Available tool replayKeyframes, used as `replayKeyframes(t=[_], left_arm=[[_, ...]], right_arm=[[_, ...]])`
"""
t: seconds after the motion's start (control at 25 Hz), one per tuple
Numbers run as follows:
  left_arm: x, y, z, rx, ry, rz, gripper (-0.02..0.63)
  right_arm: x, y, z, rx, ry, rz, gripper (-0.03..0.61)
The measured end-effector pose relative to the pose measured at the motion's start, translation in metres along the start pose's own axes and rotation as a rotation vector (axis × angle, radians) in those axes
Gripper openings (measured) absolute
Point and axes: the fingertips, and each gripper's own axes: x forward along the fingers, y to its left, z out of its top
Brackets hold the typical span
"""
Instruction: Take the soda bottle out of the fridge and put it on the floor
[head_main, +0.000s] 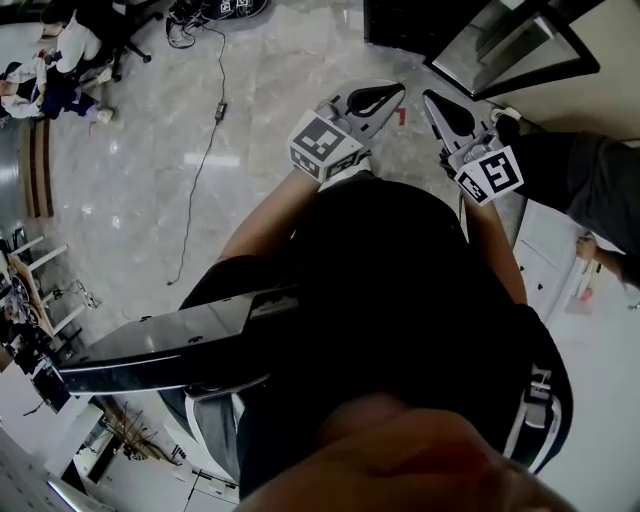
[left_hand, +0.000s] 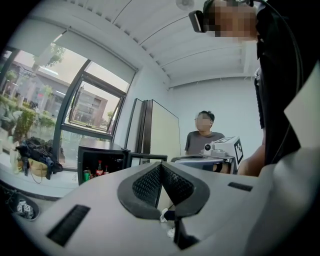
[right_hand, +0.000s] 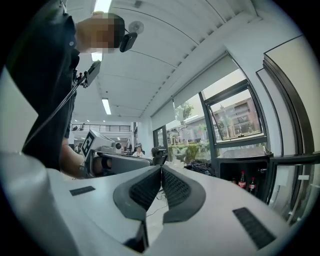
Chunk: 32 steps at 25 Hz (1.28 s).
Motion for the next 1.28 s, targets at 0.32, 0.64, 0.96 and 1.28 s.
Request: replayKeyframes(t=[0.32,0.64,0.96,1.28], left_arm=[[0.012,0.057,-0.001,-0.020,0.002,0.009,0.005],[0.049,0.096,-0.006,-0.029,0.022,0.038,0.005],[0.120,0.143,-0.005,-0.019,0.059,0.098,0.005],[0.218,0.213,-0.019,-0.043,0.085,0.221,0.005]], right_arm=[[0.040,-0.034,-0.005,0.009,0.015,-0.037,0.014],[0.062,-0.092,-0.015,0.024,0.010,-0.039,0.014],[0.083,-0.182,-0.027,0.049,0.021,-0.005,0.014],[0.110,-0.319,-0.070,0.030,0.073,0.003,0.014]])
